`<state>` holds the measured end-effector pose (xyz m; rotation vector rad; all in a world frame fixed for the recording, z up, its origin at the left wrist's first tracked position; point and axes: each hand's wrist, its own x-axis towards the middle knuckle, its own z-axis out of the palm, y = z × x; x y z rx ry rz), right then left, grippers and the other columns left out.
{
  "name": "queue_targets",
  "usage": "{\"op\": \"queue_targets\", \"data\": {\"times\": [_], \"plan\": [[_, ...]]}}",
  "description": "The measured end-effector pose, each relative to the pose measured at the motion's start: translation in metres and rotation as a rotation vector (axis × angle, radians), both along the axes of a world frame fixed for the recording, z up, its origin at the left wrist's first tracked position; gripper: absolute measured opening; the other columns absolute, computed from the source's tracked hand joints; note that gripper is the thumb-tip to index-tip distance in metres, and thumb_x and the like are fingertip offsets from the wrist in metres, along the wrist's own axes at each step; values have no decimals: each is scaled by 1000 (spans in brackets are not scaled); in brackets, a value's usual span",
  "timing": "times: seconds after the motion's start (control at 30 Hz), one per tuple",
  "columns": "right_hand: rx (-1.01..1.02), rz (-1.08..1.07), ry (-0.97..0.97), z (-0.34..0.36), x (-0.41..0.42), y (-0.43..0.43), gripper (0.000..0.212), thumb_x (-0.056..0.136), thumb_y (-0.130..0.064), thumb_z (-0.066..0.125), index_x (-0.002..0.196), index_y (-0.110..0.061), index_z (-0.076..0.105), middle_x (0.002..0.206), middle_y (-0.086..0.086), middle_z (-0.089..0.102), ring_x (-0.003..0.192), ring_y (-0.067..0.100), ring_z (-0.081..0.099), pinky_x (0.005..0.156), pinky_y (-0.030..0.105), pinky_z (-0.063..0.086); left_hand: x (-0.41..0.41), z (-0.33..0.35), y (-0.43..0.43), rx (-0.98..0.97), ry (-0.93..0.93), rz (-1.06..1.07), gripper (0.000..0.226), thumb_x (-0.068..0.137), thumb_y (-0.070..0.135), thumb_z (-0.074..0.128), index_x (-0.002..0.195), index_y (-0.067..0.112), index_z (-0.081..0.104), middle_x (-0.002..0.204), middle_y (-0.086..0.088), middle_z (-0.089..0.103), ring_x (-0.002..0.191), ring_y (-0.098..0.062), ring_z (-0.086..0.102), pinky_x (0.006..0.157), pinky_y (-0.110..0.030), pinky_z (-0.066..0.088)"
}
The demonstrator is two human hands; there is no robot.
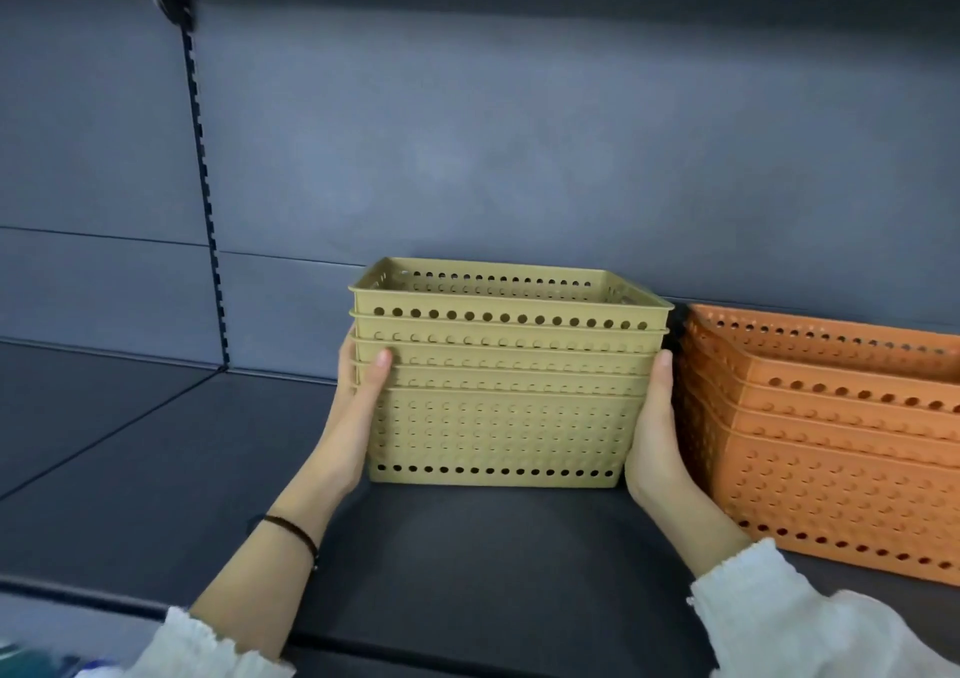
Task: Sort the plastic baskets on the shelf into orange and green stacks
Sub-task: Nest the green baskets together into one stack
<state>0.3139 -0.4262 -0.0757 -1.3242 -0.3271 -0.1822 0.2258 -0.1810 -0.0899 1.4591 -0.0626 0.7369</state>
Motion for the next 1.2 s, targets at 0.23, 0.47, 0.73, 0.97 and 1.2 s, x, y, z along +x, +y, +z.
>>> {"op": "queue_targets", "data": {"times": [0.23, 0.47, 0.73, 0.97, 1.2], "plan": [[26, -48, 118, 27, -57, 7, 50, 87, -70, 37, 118, -40, 61, 118, -15, 65, 110, 9, 58, 105, 45, 40, -49, 10, 1, -53, -18, 3, 62, 84, 59, 51, 140, 34, 39, 126, 20, 62, 114, 2, 59, 91, -28, 46], [61, 3, 19, 53, -170, 50, 36, 93, -61, 35, 99, -44, 66, 96, -23, 73, 90, -3, 68, 85, 32, 48, -177, 27, 36, -48, -74, 145, 63, 80, 64, 46, 135, 34, 43, 122, 20, 65, 110, 1, 62, 74, -15, 53], [105, 253, 64, 45, -294, 141, 40, 95, -59, 34, 105, -38, 67, 101, -14, 75, 90, 3, 70, 82, 38, 50, -345, 22, 106, -114, -72, 387, 93, 53, 83, 62, 131, 35, 49, 120, 18, 67, 109, -3, 64, 81, -29, 54], [122, 365, 159, 33, -361, 223, 43, 93, -55, 41, 112, -28, 68, 104, -6, 75, 95, 14, 71, 89, 45, 51, -450, 8, 163, -135, -71, 518, 79, 47, 79, 70, 116, 40, 59, 113, 17, 70, 104, -3, 66, 77, -26, 55], [132, 406, 165, 29, -386, 305, 61, 69, -61, 52, 118, -28, 66, 113, -4, 72, 110, 19, 65, 101, 52, 45, -497, -4, 222, -145, -69, 606, 88, 55, 75, 70, 127, 28, 53, 126, 5, 65, 115, -14, 62, 91, -43, 49]]}}
